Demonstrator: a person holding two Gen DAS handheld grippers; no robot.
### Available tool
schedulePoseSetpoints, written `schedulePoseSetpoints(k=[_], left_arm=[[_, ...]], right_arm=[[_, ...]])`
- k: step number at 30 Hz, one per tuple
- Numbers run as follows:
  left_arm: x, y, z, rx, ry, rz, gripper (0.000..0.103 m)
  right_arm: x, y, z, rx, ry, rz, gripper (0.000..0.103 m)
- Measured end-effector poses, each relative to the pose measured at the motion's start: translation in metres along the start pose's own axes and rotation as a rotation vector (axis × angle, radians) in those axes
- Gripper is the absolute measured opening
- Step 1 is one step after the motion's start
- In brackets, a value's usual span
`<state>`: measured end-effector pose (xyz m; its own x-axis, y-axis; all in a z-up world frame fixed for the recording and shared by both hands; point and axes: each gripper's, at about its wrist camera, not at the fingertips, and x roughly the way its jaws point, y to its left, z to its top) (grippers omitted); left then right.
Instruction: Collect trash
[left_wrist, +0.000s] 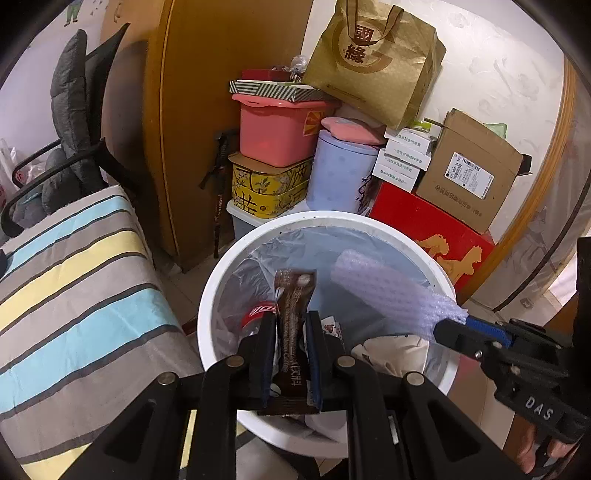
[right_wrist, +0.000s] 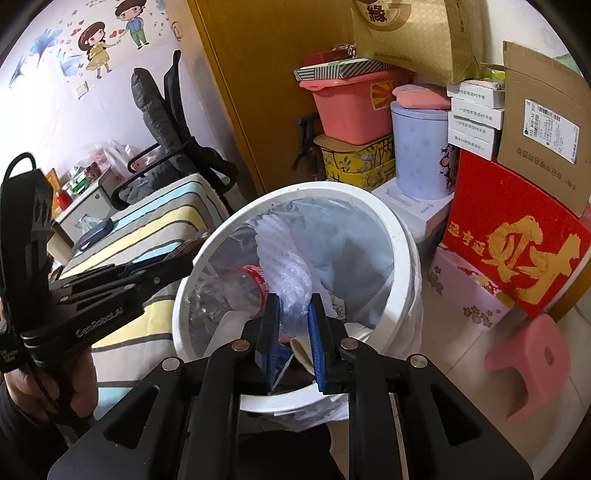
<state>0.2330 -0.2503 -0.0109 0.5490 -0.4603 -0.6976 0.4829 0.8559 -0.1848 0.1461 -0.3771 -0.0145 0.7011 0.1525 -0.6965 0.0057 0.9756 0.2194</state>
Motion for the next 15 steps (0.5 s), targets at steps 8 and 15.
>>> schedulePoseSetpoints(k=[8, 15], left_arm=[[-0.003, 0.004, 0.001, -0.016, -0.025, -0.011, 0.031], [-0.017, 0.008, -0.002, -0.026, -0.039, 0.009, 0.031]], right_arm=[[-0.001, 0.004, 0.001, -0.010, -0.017, 0.014, 0.046], [-0.007, 0.009, 0.001, -0.024, -0.026, 0.009, 0.046]])
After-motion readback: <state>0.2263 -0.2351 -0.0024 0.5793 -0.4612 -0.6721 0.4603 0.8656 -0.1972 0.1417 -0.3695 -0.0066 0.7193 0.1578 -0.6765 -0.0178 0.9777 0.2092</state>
